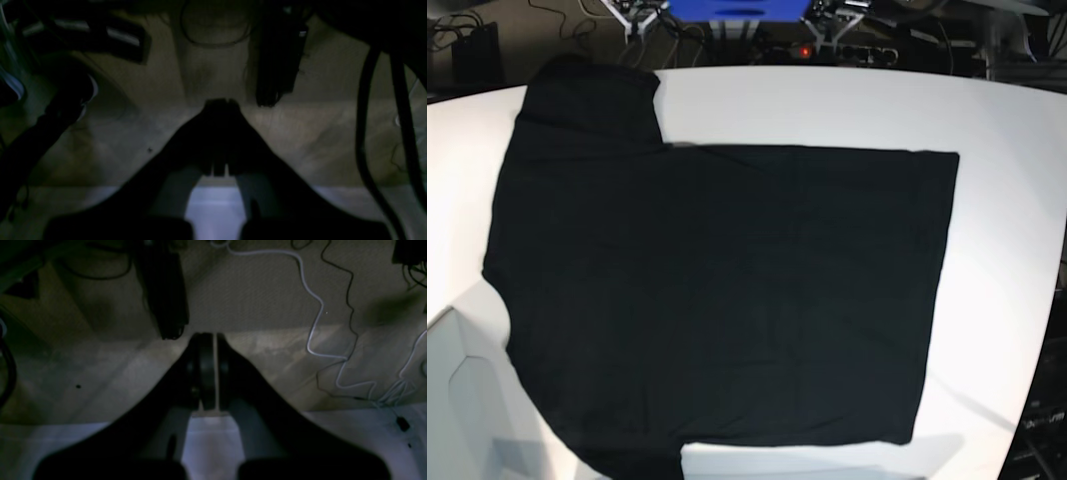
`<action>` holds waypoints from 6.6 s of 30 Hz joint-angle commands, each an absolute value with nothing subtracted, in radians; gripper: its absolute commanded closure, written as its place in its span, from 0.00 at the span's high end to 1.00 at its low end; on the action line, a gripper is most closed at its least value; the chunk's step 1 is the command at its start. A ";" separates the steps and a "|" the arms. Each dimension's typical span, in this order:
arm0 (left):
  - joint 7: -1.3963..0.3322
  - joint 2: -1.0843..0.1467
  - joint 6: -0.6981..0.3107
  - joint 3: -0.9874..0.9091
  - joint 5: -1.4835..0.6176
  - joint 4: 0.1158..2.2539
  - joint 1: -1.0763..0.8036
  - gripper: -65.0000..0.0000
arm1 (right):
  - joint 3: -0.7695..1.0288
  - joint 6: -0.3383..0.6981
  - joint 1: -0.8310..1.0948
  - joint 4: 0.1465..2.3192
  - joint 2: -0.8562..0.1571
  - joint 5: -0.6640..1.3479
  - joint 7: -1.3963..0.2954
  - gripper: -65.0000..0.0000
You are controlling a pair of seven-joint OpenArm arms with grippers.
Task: Fold the T-shirt properly
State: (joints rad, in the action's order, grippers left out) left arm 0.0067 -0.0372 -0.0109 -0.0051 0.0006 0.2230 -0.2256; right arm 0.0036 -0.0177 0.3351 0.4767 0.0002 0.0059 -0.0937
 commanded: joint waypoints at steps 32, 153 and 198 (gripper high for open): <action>-0.002 -0.363 0.004 -0.101 -0.375 1.646 -1.110 0.01 | 0.010 0.005 1.102 1.963 -0.044 0.005 -0.300 0.00; -0.280 -0.269 -0.104 -0.426 -0.568 1.515 -0.524 0.00 | 0.441 0.263 0.584 1.839 -0.064 0.005 -0.513 0.60; -0.280 -0.269 -0.099 -0.526 -0.567 1.633 -0.527 0.00 | 0.493 0.412 0.539 1.971 -0.059 0.005 -0.513 0.00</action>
State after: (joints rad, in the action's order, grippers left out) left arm -0.3027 -0.2550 -0.1017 -0.5163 -0.5663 1.6165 -0.5224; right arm 0.4881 0.4038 0.5411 1.9511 -0.0525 0.0029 -0.5316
